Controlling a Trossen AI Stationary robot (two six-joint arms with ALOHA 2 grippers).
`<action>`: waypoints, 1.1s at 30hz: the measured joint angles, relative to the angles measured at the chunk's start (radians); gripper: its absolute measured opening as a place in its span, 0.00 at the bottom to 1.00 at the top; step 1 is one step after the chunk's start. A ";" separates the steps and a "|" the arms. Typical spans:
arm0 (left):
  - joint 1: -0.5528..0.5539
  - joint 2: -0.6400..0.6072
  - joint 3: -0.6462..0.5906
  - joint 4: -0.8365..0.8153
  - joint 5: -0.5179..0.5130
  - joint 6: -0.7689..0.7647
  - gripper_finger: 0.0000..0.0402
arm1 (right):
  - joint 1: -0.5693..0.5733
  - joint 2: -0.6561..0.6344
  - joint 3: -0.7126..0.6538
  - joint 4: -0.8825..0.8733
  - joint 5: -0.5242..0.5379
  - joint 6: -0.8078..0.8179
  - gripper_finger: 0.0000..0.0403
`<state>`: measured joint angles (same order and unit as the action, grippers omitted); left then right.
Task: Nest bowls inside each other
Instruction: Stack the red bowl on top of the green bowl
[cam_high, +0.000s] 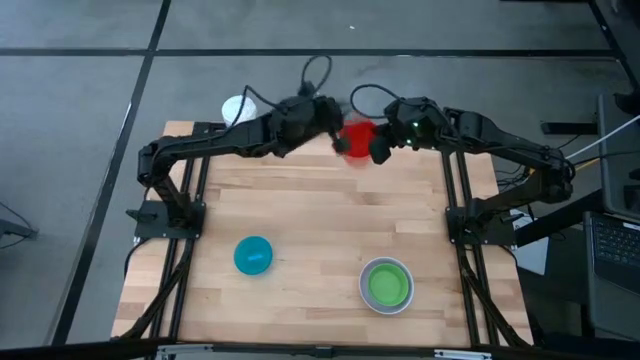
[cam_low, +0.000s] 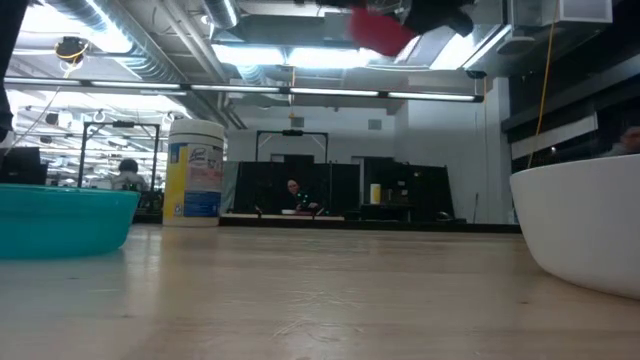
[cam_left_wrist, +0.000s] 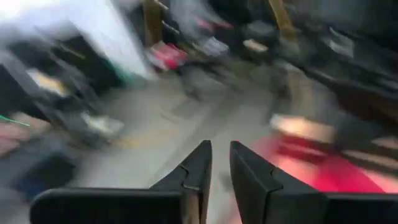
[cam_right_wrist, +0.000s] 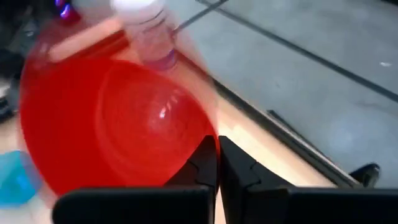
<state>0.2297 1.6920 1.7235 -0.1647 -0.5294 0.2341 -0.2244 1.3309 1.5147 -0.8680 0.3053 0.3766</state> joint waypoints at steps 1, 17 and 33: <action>0.008 -0.005 0.000 0.070 -0.027 0.056 0.15 | 0.005 0.003 0.010 -0.023 -0.021 -0.019 0.01; 0.194 -0.223 -0.003 -0.068 -0.099 0.237 0.14 | 0.258 0.047 0.045 -0.429 -0.094 0.094 0.00; 0.409 -0.429 -0.003 -0.155 0.190 0.153 0.08 | 0.717 0.034 -0.077 -0.322 -0.245 0.519 0.00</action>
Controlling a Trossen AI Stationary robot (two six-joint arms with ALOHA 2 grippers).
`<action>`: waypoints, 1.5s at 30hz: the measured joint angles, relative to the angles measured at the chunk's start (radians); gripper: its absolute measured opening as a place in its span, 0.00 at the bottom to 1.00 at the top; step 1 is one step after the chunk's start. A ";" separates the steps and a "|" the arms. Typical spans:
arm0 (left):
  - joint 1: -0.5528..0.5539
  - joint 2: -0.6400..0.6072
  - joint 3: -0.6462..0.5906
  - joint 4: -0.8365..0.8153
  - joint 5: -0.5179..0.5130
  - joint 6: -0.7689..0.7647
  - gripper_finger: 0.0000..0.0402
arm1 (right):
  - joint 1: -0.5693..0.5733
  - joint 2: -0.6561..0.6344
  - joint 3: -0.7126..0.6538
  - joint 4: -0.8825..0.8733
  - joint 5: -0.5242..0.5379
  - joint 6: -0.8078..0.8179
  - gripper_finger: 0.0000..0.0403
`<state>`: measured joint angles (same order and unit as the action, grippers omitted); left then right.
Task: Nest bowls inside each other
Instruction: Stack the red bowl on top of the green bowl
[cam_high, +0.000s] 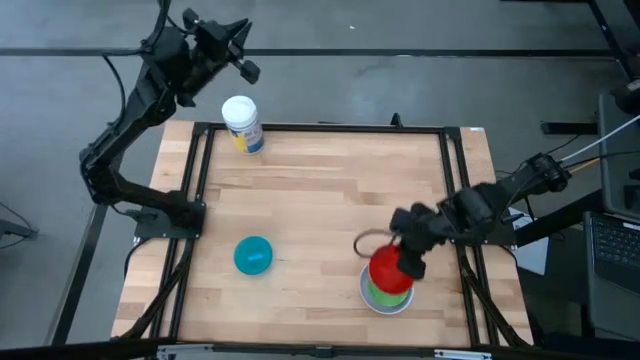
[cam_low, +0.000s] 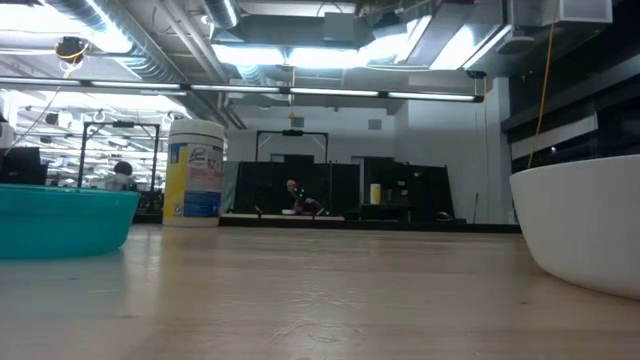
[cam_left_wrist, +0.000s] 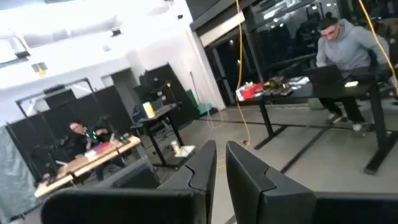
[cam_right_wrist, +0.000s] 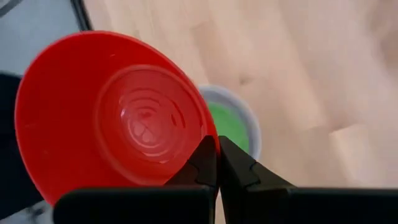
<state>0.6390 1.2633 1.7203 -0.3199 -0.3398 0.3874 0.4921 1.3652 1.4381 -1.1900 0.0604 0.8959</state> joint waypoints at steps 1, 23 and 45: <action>0.001 0.000 -0.001 -0.007 0.003 -0.006 0.08 | 0.020 0.001 -0.026 0.020 -0.005 0.028 0.00; -0.030 -0.034 -0.001 -0.013 0.047 -0.011 0.07 | 0.098 0.001 -0.559 0.471 -0.083 0.192 0.00; -0.076 -0.045 -0.001 -0.070 0.021 -0.026 0.06 | 0.044 0.002 -0.675 0.736 -0.022 0.212 0.28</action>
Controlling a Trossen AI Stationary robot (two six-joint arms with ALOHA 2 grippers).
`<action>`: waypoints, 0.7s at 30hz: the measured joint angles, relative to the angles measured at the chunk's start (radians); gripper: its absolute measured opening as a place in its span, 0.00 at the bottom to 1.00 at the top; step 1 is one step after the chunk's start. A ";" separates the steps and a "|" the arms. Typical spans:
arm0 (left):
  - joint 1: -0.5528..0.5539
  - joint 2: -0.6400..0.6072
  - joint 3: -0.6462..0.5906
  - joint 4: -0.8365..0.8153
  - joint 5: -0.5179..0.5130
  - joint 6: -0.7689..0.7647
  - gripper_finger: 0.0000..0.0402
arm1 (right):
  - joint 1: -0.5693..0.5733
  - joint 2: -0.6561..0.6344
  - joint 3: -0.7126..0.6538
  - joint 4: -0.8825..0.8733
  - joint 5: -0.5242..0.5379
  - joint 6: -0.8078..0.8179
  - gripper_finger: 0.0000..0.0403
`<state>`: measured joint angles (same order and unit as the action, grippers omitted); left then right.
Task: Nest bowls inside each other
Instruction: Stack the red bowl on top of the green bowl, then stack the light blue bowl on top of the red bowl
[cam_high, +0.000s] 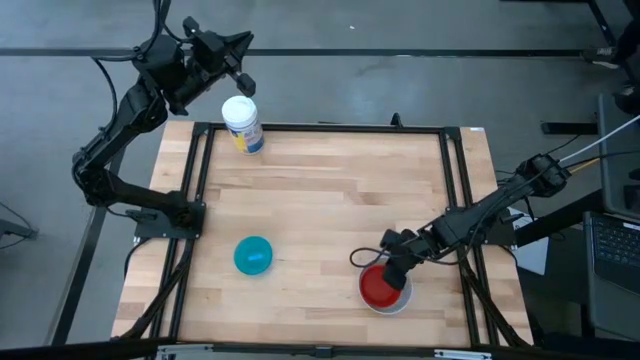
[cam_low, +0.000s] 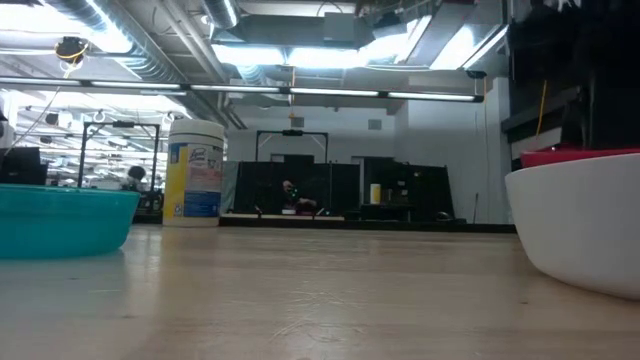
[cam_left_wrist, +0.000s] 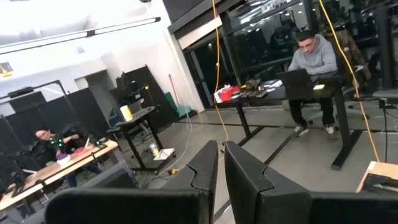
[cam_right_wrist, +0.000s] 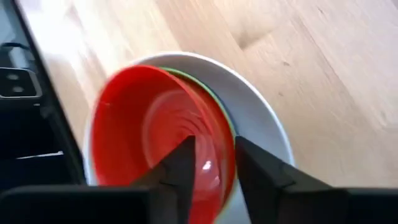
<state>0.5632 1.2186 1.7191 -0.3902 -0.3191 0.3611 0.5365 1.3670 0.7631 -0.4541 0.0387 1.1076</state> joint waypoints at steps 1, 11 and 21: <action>0.000 0.000 0.000 -0.003 0.000 0.000 0.07 | 0.000 0.000 -0.002 -0.013 -0.002 0.009 0.31; 0.006 0.000 0.000 -0.163 -0.018 0.028 0.06 | -0.011 -0.044 -0.022 0.228 0.066 -0.013 0.49; 0.097 -0.001 0.000 -0.869 0.180 -0.034 0.05 | -0.119 -0.290 -0.021 0.578 0.273 -0.230 0.43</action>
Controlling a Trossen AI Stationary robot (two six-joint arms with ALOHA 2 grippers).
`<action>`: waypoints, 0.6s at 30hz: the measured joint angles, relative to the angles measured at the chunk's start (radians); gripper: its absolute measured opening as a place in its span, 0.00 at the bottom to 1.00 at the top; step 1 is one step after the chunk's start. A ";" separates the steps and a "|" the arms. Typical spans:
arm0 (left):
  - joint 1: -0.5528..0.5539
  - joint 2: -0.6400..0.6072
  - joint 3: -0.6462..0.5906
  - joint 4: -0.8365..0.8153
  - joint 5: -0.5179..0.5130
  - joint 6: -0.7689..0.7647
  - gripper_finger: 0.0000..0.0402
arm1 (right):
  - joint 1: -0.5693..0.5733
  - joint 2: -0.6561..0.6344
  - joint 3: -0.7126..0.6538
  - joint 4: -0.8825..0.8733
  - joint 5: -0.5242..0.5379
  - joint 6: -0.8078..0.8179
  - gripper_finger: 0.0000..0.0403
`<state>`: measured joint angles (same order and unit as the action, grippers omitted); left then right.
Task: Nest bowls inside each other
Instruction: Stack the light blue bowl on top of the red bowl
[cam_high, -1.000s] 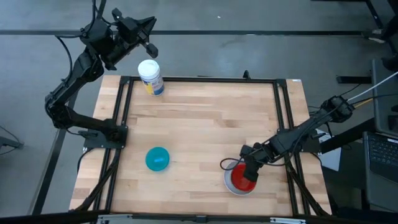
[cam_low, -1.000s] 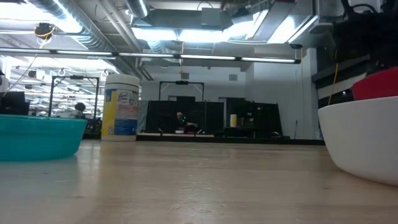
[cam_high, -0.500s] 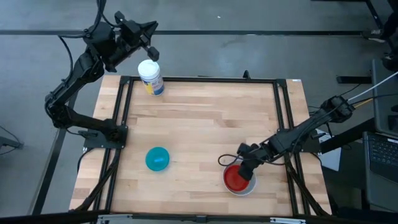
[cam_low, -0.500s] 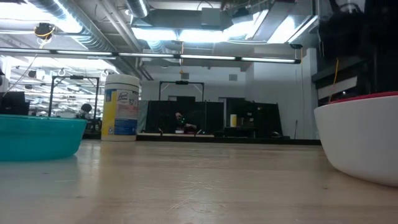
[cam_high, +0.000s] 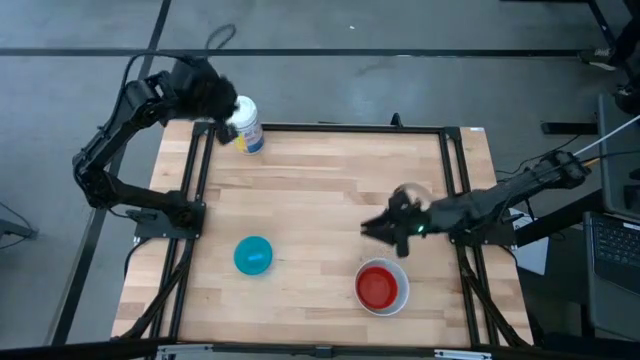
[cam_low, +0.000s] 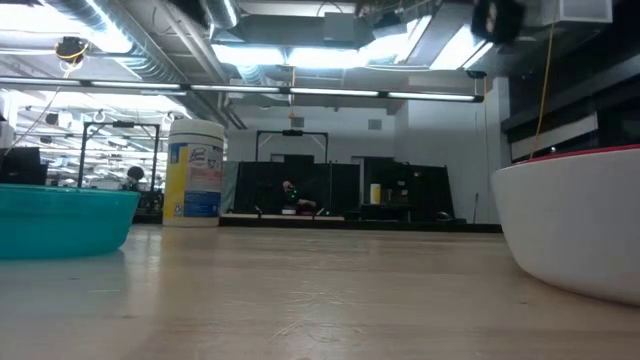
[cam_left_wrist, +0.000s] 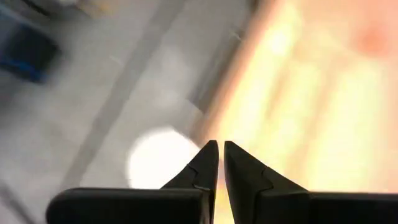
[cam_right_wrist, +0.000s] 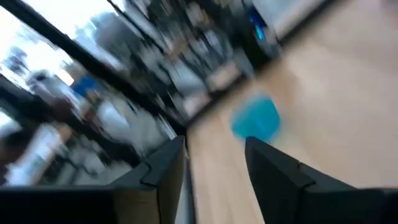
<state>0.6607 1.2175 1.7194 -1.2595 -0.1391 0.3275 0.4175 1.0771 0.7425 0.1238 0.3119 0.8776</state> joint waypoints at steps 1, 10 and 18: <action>0.007 -0.001 -0.006 -0.077 0.051 0.003 0.05 | -0.014 -0.023 0.000 0.035 0.003 -0.024 0.42; -0.106 -0.107 -0.385 -0.258 0.347 -0.128 0.05 | -0.131 -0.091 0.032 0.209 -0.041 -0.180 0.36; -0.400 -0.173 -0.729 0.088 0.430 -0.480 0.06 | -0.243 -0.055 0.139 0.157 -0.137 -0.254 0.45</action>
<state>0.2603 1.0440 0.9906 -1.1714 0.2906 -0.1528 0.1748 1.0218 0.8811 0.2809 0.1745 0.6240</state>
